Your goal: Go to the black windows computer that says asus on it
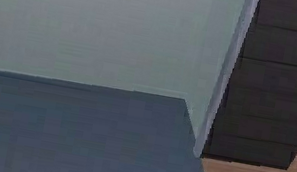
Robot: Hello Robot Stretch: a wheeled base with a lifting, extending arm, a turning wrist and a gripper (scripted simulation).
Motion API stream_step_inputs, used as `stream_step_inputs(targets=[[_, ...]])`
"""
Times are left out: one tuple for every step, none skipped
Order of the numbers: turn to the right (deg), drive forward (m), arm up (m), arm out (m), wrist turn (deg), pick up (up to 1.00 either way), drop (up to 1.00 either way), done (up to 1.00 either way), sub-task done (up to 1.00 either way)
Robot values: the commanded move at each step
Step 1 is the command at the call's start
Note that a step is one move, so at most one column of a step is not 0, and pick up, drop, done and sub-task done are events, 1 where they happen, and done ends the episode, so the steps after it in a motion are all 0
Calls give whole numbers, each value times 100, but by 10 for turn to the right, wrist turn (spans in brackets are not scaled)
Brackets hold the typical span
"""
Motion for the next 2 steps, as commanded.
stream_step_inputs(targets=[[390,0,0,0,0,0,0,0,0],[0,45,0,0,0,0,0,0,0]])
